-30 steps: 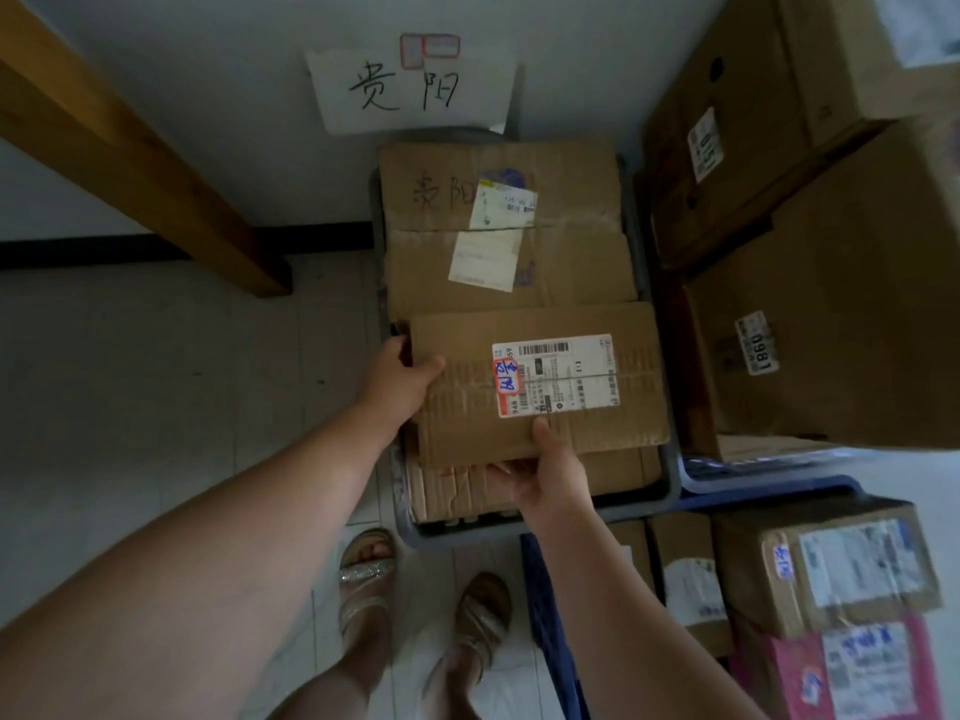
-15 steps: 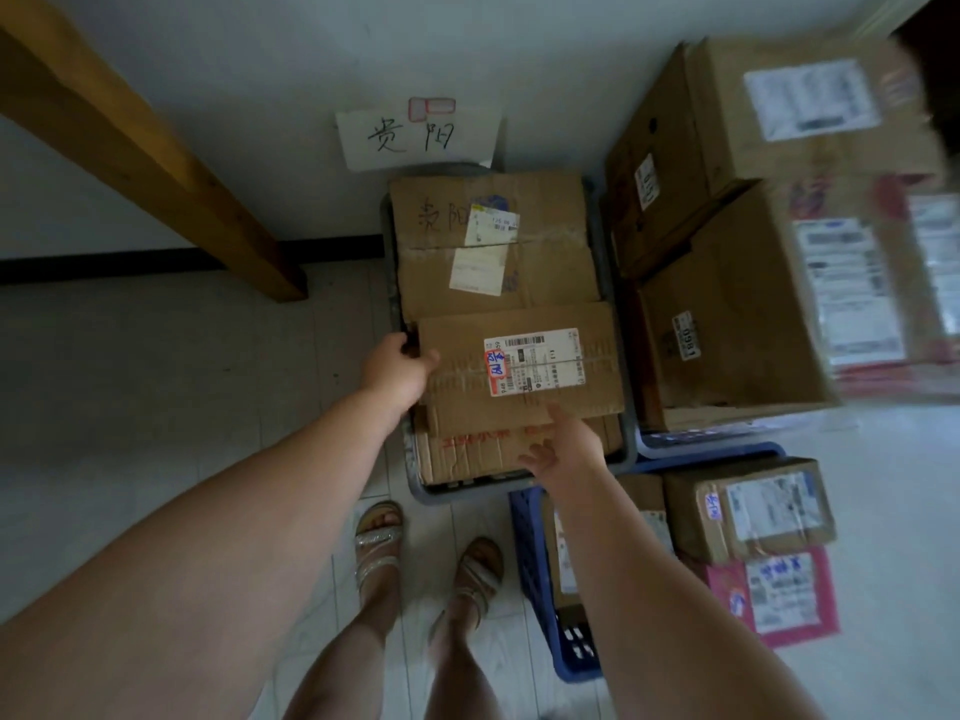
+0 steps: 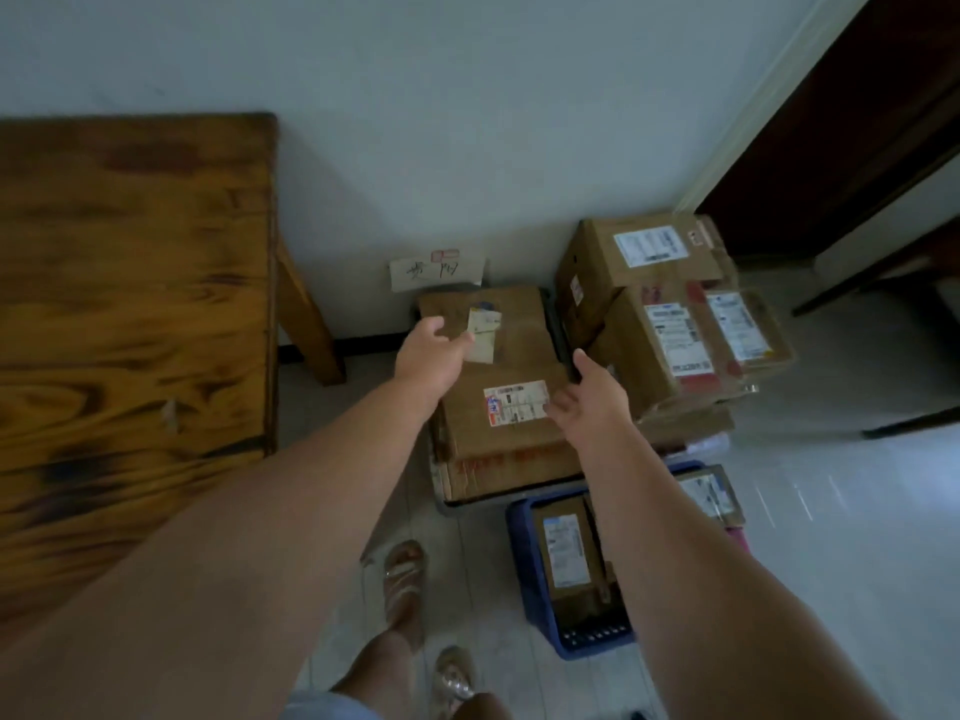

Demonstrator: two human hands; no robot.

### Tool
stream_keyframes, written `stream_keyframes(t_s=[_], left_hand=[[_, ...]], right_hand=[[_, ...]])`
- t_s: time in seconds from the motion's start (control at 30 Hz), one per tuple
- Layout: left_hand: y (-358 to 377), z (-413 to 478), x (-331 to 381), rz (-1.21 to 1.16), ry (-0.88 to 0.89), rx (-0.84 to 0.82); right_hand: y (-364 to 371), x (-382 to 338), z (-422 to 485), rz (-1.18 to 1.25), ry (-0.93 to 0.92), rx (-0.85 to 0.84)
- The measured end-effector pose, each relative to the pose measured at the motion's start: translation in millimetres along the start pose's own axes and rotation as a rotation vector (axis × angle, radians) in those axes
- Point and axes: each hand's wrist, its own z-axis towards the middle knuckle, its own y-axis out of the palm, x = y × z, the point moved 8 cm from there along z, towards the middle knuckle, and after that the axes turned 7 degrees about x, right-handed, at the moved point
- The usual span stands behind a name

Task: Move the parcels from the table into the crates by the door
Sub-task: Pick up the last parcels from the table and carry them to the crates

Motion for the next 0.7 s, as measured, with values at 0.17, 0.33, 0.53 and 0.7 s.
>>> stream_keyframes(t_s=[0.17, 0.33, 0.53, 0.7], left_hand=[[-47.7, -69.3, 41.5, -0.100, 0.124, 0.073], [-97.0, -133.1, 62.6, -0.153, 0.194, 0.134], [-171.8, -180.2, 79.8, -0.270, 0.266, 0.209], [-248.6, -201.8, 76.9, -0.344, 0.322, 0.350]], right_hand=[[-9.5, -29.7, -70.8, 0.019, -0.130, -0.148], [-6.6, -48.7, -146.1, 0.099, -0.203, -0.298], [28.1, -61.3, -232.9, 0.048, -0.358, -0.422], [87.2, -57.5, -300.1, -0.038, -0.460, -0.539]])
